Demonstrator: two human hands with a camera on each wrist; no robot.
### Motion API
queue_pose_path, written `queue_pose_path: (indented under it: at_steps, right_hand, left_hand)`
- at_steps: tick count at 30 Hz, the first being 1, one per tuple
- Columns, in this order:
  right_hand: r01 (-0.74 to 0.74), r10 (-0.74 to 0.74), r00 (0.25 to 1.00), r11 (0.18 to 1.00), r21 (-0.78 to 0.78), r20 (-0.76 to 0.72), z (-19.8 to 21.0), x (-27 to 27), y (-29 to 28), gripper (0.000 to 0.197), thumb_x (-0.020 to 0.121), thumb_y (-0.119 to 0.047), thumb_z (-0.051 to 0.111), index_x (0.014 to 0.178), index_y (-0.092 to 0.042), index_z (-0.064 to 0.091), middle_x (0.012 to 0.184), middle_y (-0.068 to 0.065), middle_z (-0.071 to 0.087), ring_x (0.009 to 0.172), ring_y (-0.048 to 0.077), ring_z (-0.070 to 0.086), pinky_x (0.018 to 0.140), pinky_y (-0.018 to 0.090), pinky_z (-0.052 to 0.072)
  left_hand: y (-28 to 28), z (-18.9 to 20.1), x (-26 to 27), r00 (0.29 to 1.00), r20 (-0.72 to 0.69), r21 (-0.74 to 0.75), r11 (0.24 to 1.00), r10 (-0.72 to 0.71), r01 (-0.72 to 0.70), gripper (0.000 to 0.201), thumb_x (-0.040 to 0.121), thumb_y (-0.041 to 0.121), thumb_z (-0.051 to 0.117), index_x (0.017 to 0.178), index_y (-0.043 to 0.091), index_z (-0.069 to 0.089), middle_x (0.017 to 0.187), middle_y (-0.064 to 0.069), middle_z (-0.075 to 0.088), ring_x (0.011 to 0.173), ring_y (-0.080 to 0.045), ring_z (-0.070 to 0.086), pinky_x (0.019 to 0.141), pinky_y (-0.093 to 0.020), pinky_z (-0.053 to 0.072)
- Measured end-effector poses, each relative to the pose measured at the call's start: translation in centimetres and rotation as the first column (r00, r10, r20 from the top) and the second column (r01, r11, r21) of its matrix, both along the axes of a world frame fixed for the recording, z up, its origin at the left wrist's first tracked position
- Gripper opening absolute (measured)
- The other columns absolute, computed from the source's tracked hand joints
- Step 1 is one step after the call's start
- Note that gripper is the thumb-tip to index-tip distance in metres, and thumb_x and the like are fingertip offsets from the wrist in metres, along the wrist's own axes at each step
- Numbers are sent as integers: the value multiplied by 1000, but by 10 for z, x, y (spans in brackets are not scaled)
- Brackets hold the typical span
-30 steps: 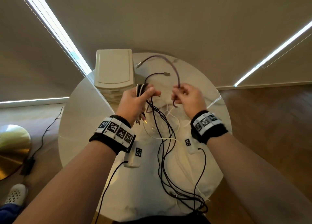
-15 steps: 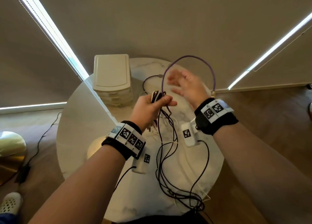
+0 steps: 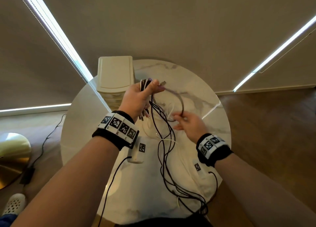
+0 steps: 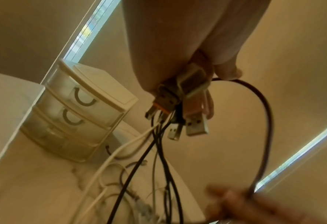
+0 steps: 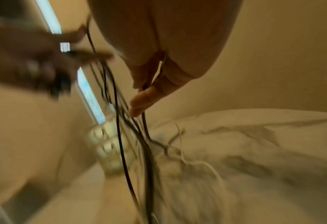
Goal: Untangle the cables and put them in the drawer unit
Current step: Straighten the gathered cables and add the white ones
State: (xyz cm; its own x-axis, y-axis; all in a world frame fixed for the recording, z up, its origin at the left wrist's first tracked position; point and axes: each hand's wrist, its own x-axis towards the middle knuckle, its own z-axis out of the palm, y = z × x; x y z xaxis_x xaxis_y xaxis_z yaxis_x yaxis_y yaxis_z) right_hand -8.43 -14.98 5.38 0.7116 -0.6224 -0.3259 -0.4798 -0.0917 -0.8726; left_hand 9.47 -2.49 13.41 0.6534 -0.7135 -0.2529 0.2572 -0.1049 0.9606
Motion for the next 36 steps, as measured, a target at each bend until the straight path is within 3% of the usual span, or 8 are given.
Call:
queue_pose_path:
  at_steps: [4, 8, 12, 15, 17, 23, 28, 36]
  right_hand:
    - [119, -117, 948, 993, 13, 295, 61, 19, -13, 9, 100, -11, 62, 104, -7, 69, 83, 3, 75, 73, 13, 73, 71, 24, 59]
    - [101, -158, 859, 985, 140, 488, 114, 42, -18, 10, 102, -9, 59, 97, -5, 66, 81, 7, 73, 72, 18, 70, 71, 27, 59]
    - [59, -255, 743, 946, 319, 618, 144, 49, -16, 10, 102, -9, 55, 101, -4, 64, 86, 9, 71, 77, 20, 68, 75, 28, 59]
    - [20, -328, 700, 897, 442, 635, 147, 49, -22, 15, 104, -14, 52, 107, -4, 63, 93, 10, 72, 84, 20, 71, 77, 26, 59]
    - [19, -302, 756, 897, 442, 581, 136, 48, -24, 20, 105, -19, 53, 116, -5, 62, 102, 9, 73, 91, 20, 72, 80, 26, 59]
    - [-303, 293, 946, 952, 55, 139, 46, 32, -1, 18, 97, -31, 67, 114, -26, 71, 114, 1, 75, 111, 19, 70, 107, 50, 49]
    - [-306, 285, 950, 930, -204, -127, 13, 29, -3, 17, 101, -37, 58, 107, -41, 73, 112, -15, 61, 106, 4, 59, 99, 27, 44]
    - [152, -124, 916, 987, -45, 381, 78, 47, -34, 18, 106, -25, 53, 110, -28, 71, 87, 0, 76, 89, 13, 74, 88, 32, 60]
  left_hand:
    - [4, -14, -9, 993, 45, 98, 990, -110, 105, 35, 96, 27, 72, 123, 6, 68, 92, 0, 75, 54, -2, 55, 53, -19, 45]
    - [0, -25, -28, 959, 91, 120, 959, -266, 255, 46, 90, 7, 77, 133, 3, 63, 125, -4, 74, 110, -4, 71, 93, -15, 54]
    - [2, -28, -34, 907, 232, 209, 929, -351, 306, 29, 90, 14, 79, 118, 10, 75, 111, 7, 77, 84, 13, 68, 69, -4, 50]
    - [6, -29, -35, 918, 236, 193, 941, -320, 278, 16, 91, 14, 78, 107, 11, 78, 105, 2, 79, 89, 5, 72, 86, -15, 56]
    - [7, -22, -35, 962, 199, 102, 980, -188, 170, 17, 93, 8, 74, 107, -1, 74, 101, -12, 78, 64, 7, 67, 63, -9, 53]
    - [-2, 4, -22, 994, 78, -65, 995, 74, -69, 9, 95, 10, 72, 90, 4, 68, 92, -23, 74, 45, 4, 57, 48, -8, 43]
    - [-1, 15, -22, 994, 90, -83, 995, 66, -59, 16, 97, 12, 69, 95, -4, 67, 104, -31, 73, 45, 4, 57, 48, -7, 43]
    - [12, -7, -6, 985, 171, 143, 988, 25, -50, 33, 103, 42, 59, 108, 12, 70, 103, -3, 80, 47, 5, 57, 50, -27, 43]
